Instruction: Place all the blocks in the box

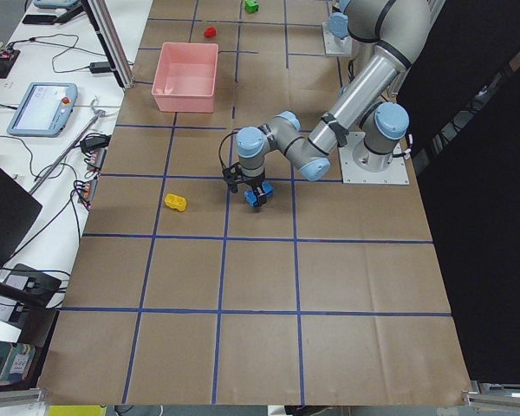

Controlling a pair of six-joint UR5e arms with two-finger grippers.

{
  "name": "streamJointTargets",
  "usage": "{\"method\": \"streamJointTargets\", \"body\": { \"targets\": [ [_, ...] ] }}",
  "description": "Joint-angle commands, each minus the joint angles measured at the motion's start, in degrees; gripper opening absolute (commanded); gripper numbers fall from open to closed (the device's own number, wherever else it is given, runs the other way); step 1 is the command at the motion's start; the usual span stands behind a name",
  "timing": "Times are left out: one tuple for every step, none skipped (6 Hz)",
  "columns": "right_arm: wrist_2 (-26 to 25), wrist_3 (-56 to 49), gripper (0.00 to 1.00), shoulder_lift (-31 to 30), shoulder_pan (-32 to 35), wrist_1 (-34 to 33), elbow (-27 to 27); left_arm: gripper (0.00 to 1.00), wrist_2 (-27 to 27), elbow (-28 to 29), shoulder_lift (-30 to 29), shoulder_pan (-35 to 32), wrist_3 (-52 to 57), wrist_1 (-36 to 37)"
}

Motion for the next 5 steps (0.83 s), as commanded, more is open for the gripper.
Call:
{"method": "streamJointTargets", "body": {
  "targets": [
    [0.1, -1.1, 1.0, 5.2, -3.3, -12.0, 6.5, 0.88, 0.7, 0.1, -1.0, 0.0, -0.1, 0.3],
    [0.8, -0.6, 1.0, 5.6, -3.3, -14.9, 9.9, 0.87, 0.3, 0.0, -1.2, 0.0, -0.2, 0.3],
    [1.4, -1.3, 1.0, 5.9, -3.3, -18.2, 12.9, 0.87, 0.3, -0.1, -1.4, 0.0, -0.3, 0.1],
    [1.9, -3.5, 1.0, 7.4, -3.3, -23.6, 15.4, 0.87, 0.4, -0.1, -1.5, 0.0, -0.4, 0.0],
    [1.9, -5.4, 1.0, 10.1, -3.3, -27.7, 16.2, 0.73, 0.2, -0.1, -1.4, 0.0, 0.0, 0.0]
  ]
}}
